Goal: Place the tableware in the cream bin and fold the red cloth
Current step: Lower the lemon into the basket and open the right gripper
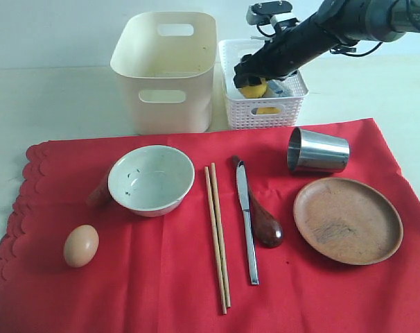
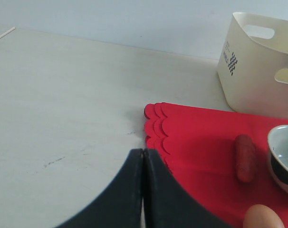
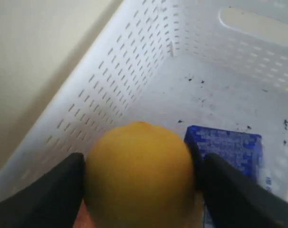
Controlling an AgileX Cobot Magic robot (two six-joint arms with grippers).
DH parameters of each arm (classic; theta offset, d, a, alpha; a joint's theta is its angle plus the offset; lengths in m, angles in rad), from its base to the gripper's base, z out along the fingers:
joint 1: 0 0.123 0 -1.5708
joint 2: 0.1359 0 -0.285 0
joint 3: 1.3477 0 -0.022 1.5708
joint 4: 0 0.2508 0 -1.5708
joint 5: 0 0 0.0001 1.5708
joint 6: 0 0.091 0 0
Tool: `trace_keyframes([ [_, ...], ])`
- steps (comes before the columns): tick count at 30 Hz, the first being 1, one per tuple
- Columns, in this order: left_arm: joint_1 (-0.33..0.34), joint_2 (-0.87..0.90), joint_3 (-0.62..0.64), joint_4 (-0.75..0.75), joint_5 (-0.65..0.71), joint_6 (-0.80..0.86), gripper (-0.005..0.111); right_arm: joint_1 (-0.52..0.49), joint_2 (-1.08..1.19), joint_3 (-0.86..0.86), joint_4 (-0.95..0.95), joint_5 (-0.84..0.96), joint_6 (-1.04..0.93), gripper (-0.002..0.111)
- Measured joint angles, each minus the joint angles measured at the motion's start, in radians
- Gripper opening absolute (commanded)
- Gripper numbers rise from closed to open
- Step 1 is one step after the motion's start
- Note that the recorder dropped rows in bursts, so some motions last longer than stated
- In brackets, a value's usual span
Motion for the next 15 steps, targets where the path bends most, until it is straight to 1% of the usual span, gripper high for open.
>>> trace_keyframes([
  [3,0.000,0.000,0.000,0.000,0.000,0.000,0.000,0.000,0.000,0.000,0.002,0.002,0.000,0.076],
  [10,0.000,0.000,0.000,0.000,0.000,0.000,0.000,0.000,-0.054,0.000,0.000,0.007,0.000,0.076],
  [15,0.000,0.000,0.000,0.000,0.000,0.000,0.000,0.000,-0.100,0.000,-0.004,0.051,0.000,0.076],
])
